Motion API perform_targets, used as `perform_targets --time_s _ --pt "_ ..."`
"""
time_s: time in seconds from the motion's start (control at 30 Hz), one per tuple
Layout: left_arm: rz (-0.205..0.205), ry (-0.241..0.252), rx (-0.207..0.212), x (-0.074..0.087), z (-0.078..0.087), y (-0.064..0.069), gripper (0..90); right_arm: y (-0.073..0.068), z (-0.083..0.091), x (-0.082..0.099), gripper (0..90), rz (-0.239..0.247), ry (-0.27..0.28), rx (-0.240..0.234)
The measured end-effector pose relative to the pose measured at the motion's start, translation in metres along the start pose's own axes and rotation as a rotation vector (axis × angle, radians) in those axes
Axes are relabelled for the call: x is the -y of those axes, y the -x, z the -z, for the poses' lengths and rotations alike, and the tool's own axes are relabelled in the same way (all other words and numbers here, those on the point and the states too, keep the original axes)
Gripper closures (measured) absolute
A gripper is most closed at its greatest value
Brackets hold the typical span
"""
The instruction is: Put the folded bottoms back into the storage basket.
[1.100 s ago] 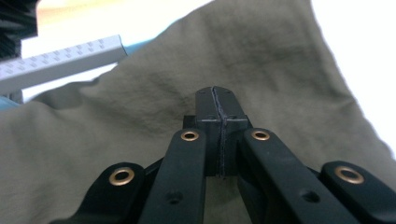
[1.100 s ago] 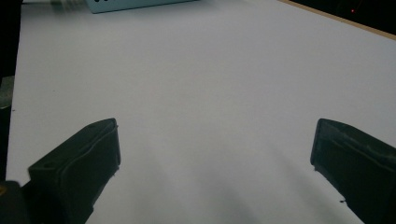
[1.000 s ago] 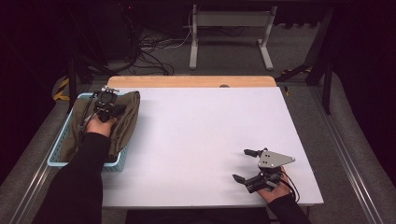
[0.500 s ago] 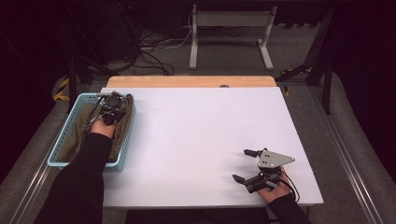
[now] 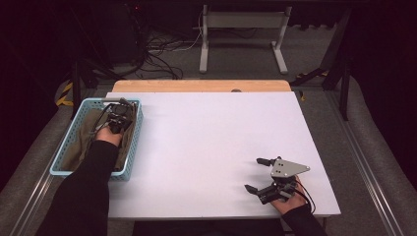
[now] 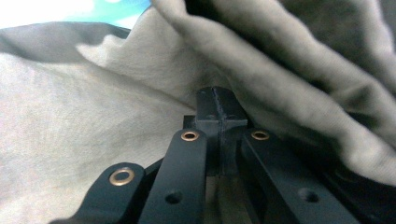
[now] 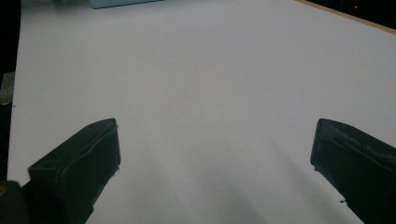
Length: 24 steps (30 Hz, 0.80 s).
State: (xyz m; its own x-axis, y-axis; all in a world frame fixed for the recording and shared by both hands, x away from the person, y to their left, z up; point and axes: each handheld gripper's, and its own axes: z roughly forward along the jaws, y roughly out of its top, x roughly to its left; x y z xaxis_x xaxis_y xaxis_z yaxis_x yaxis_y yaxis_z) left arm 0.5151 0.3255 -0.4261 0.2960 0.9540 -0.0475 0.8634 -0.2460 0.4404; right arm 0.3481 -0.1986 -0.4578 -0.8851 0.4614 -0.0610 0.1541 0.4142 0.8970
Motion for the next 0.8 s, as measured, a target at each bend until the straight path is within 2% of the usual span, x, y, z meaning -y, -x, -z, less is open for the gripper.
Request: perform_targets --time_s 0.17,0.33,0.47,0.63,0.7,0.73,0.8 --pt "-0.006 0.037 -0.034 -0.001 0.008 0.001 89.5 0.0 0.0 0.0 2.0 0.001 0.002 0.0" --pt "0.043 0.125 -0.057 -0.001 0.028 -0.005 89.0 0.001 -0.001 -0.001 2.0 0.002 0.004 -0.004" --pt "0.057 0.18 -0.057 0.003 0.044 -0.007 85.6 0.001 -0.002 -0.002 2.1 0.005 0.004 -0.005" --pt "0.059 0.251 -0.022 0.009 0.063 -0.004 78.5 0.002 -0.005 -0.003 2.1 -0.003 -0.012 0.002" --pt "0.06 0.27 -0.001 0.012 0.07 -0.002 75.7 0.002 -0.005 -0.003 2.1 -0.003 -0.012 0.001" --pt "0.064 0.293 0.024 0.015 0.078 0.002 72.6 0.002 -0.006 -0.004 2.1 -0.003 -0.01 0.001" --pt "0.064 0.302 0.035 0.017 0.081 0.004 71.7 0.002 -0.006 -0.004 2.1 -0.003 -0.01 0.0"
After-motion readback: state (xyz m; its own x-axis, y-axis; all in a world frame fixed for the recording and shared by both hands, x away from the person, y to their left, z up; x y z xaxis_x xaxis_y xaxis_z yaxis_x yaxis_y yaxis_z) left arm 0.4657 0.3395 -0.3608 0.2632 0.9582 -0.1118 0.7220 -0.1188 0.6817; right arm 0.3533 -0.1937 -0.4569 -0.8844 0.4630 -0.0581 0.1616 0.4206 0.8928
